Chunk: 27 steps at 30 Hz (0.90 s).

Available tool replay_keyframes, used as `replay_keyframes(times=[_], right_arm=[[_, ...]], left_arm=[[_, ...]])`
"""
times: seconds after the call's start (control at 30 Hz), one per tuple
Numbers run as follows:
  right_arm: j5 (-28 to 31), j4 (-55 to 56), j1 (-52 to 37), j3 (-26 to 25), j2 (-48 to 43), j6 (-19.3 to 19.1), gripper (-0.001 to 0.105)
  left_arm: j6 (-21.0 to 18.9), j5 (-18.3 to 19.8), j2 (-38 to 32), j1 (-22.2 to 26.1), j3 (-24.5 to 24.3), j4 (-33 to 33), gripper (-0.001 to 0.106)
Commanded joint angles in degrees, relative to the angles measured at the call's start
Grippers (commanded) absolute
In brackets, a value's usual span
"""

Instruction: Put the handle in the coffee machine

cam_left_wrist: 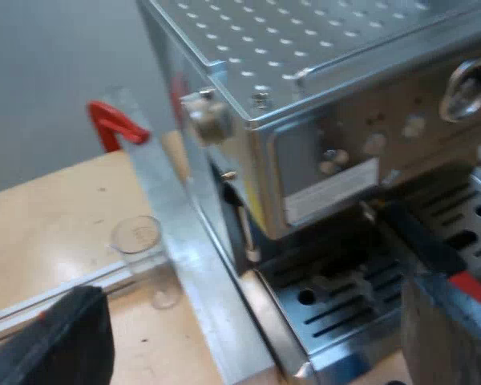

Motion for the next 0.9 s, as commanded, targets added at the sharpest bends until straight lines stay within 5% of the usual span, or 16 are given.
replay_keyframes(times=[0.03, 0.17, 0.23, 0.9], right_arm=[[-0.7, 0.1, -0.3, -0.5, -2.1, -1.4, 0.067], [-2.7, 0.1, -0.3, -0.5, -5.2, -3.7, 0.067], [-4.7, 0.1, -0.3, -0.5, -9.2, -3.7, 0.067], [-7.2, 5.6, -0.3, 0.5, -28.7, -2.7, 0.067]], left_arm=[[-0.7, -1.0, -1.2, 2.2, -0.4, -0.6, 0.075], [-0.7, -1.0, -1.7, 3.7, -0.4, -0.6, 0.075], [-0.7, -1.0, -6.0, 9.1, 1.0, -0.6, 0.075], [-1.7, -0.9, -27.8, 9.4, 7.8, 4.3, 0.075]])
